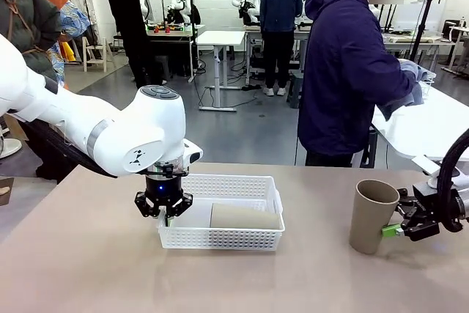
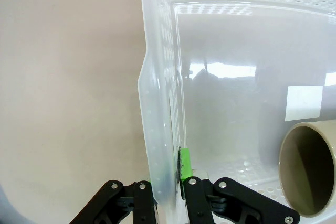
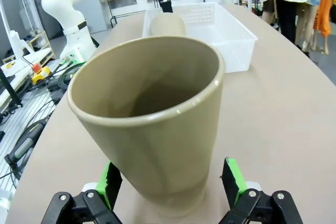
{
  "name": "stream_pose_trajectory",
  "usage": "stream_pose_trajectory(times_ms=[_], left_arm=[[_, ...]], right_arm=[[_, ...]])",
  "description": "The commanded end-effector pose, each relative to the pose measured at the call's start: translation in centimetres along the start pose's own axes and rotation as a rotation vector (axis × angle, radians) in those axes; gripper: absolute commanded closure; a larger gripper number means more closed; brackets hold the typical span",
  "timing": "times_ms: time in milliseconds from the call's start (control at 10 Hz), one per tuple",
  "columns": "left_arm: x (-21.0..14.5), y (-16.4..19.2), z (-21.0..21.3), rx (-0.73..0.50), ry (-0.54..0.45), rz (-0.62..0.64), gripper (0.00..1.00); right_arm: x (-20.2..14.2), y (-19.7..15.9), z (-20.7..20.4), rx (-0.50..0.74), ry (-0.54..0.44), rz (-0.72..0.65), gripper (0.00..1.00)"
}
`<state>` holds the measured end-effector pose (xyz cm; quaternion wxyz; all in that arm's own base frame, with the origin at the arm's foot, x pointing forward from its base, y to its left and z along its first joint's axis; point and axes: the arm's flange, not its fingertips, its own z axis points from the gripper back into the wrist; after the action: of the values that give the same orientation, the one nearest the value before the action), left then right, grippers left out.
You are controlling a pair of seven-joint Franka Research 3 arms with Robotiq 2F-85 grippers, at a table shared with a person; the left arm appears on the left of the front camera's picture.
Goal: Clean and organize the cups into the basket.
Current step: Pick up the Reusable plastic cup from the right side of the table and stack it inside the Organizing basket in the center of the table.
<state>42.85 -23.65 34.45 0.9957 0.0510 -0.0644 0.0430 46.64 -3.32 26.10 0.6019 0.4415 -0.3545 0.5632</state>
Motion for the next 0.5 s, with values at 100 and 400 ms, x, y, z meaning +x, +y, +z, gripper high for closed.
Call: stream_pose_trajectory(times_ms=[100,400], left_arm=[[-0.2,0.0,-0.1,0.017,-0.009,0.003,1.0],[-0.2,0.0,-0.1,0.017,-0.009,0.003,1.0]], right_arm=[[0.8,0.6,-1.9,0.043,0.01,-0.004,0.0],[0.3,0.2,-2.6,0.05,-0.004,0.015,0.0]])
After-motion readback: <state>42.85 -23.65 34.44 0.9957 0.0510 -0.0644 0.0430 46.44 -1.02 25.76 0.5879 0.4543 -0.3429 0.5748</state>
